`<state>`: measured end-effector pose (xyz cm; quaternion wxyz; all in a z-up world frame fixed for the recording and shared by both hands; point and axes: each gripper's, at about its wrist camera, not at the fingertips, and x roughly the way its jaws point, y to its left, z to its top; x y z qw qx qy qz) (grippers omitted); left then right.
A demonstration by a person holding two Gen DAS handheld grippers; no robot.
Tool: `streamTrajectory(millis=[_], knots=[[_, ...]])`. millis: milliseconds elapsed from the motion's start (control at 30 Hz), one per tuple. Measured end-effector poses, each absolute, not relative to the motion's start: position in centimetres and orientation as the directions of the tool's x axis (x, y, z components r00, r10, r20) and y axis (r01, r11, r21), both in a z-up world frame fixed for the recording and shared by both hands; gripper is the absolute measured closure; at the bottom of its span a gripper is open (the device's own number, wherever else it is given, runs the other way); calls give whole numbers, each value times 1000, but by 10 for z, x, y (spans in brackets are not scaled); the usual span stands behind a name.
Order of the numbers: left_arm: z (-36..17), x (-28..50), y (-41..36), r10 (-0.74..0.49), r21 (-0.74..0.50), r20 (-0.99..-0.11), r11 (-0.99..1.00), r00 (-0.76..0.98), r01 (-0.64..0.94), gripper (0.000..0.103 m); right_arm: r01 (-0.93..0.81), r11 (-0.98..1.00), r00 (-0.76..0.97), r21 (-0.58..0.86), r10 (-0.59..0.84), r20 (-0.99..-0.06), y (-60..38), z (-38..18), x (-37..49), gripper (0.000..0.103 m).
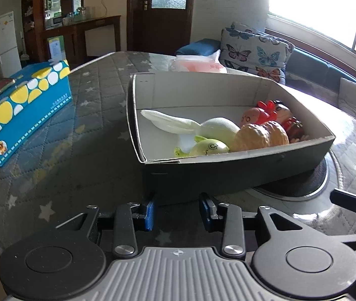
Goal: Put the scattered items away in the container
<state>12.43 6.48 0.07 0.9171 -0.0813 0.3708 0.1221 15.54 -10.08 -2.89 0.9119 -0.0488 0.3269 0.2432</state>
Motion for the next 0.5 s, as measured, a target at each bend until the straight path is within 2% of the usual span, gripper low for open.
streamTrajectory(millis=[500], knots=[[-1, 125, 66, 185, -54, -705, 949, 685, -311, 65, -469, 880, 670, 76, 410, -619, -98, -27, 155, 0]])
